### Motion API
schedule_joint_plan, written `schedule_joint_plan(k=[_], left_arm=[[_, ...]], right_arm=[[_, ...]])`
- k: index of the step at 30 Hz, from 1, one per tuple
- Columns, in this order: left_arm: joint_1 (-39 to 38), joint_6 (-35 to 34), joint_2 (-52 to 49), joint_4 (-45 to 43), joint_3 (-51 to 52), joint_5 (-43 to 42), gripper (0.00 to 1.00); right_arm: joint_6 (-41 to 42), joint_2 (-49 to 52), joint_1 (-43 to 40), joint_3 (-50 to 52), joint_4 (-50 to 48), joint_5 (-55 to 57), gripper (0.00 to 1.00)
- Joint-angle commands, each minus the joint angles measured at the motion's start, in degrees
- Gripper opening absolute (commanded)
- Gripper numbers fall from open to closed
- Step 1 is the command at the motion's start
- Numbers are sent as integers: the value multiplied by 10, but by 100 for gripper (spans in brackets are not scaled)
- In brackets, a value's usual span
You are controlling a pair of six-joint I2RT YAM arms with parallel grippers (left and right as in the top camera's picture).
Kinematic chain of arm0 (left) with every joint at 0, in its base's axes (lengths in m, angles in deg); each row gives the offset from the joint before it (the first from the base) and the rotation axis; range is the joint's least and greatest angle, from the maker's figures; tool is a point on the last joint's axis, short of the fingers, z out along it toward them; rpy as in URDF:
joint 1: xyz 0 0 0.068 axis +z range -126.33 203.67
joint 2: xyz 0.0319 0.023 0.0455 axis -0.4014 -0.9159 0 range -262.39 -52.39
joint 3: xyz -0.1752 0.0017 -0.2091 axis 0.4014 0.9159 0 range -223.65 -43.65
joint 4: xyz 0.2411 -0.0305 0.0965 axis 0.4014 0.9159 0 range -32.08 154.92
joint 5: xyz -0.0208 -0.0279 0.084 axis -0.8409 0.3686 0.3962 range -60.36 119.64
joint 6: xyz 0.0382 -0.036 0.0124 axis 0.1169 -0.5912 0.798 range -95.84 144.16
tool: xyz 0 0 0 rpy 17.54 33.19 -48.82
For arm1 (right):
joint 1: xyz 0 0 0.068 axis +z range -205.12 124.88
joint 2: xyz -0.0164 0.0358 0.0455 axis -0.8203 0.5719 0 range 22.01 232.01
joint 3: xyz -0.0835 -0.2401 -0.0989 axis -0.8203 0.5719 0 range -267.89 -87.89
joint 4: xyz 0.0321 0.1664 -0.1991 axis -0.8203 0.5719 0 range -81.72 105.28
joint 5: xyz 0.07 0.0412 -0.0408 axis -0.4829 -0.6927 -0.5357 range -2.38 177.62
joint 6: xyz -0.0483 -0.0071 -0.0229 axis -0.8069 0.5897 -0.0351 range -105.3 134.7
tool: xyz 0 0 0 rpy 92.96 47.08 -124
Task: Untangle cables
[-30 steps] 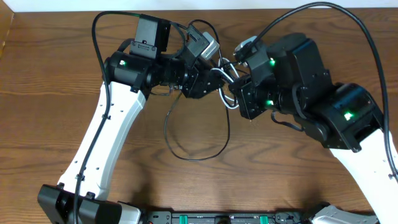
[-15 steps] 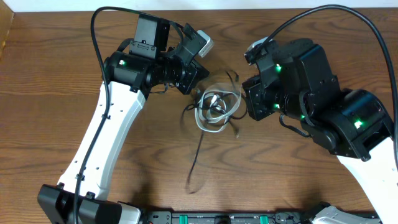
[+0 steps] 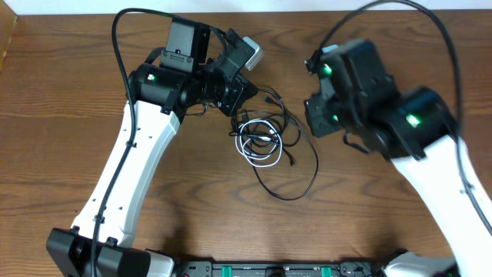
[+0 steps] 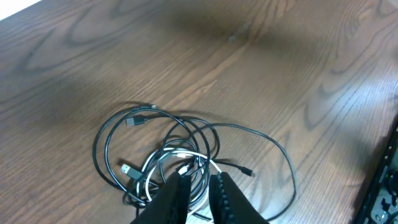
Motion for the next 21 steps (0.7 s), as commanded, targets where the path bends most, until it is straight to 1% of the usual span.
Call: schedule_joint_plan(k=[1,2,4,7,9,13,15,18,21], left_arm=[[3,-5,5,0,-8,3,23],[3,-5,5,0,-8,3,24],[3,-5,5,0,-8,5,25],[4,-5,5,0,-8,5,26],[8,-5,5,1,-8,8,27],[23,-5,5,1,-8,14,27],[35,-5,5,0,-8,14,27],[54,-6,5,0,-8,13,27],[76,-25,5,-4,-8,13,28]], right_arm=[[6,62,-8,-6,3,7,53],[6,81,-8,-6,2,2,57],[6,116,-8,-6,0,-10,61],[9,164,-8,-6,-4,-29,64],[9,195,-7,-6,-6,-46,64],[9,252,-5,-6,-6,-81,58],[9,276,-3,-6,-7,-93,57],[8,304,0,-6,-12,-103,57],[6,330,4,-6,-18,-120,58]])
